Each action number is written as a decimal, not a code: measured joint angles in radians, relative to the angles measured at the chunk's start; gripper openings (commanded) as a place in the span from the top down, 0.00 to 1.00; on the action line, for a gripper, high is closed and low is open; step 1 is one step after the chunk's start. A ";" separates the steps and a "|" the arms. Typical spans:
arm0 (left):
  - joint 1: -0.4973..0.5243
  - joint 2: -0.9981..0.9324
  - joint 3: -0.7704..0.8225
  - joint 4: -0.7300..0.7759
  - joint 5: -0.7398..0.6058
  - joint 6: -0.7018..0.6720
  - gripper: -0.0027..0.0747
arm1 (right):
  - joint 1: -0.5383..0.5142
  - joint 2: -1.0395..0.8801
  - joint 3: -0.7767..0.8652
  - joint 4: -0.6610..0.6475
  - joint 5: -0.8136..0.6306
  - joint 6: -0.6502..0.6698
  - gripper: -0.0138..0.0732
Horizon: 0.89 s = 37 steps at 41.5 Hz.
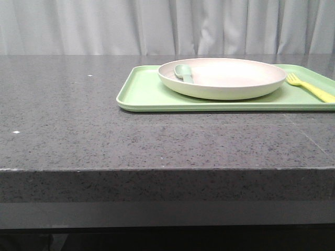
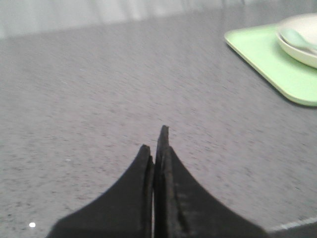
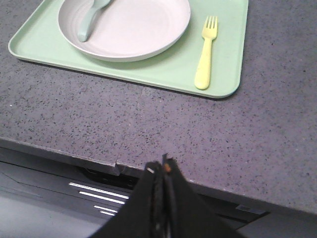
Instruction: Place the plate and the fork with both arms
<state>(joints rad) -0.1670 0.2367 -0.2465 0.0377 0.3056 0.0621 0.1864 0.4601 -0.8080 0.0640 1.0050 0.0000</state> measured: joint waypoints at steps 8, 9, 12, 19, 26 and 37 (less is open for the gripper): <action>0.082 -0.192 0.222 -0.038 -0.230 0.000 0.99 | 0.000 0.000 0.000 0.000 0.000 0.000 0.92; 0.088 -0.210 0.238 -0.038 -0.254 0.000 0.99 | 0.000 0.000 0.000 0.000 0.000 0.000 0.92; 0.099 -0.238 0.253 -0.056 -0.275 0.000 0.99 | 0.000 0.000 0.000 0.000 0.000 0.000 0.92; 0.129 -0.243 0.253 -0.098 -0.291 0.000 0.99 | 0.000 0.000 0.000 0.000 0.000 0.000 0.92; 0.138 -0.243 0.253 -0.107 -0.291 0.000 0.99 | 0.000 0.000 0.000 0.000 0.000 0.000 0.92; 0.140 -0.243 0.253 -0.107 -0.291 0.000 0.99 | 0.000 0.000 0.000 0.000 0.000 0.000 0.92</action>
<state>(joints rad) -0.0267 -0.0059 0.0061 -0.0691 0.0145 0.0621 0.1864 0.4601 -0.8080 0.0640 1.0050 0.0000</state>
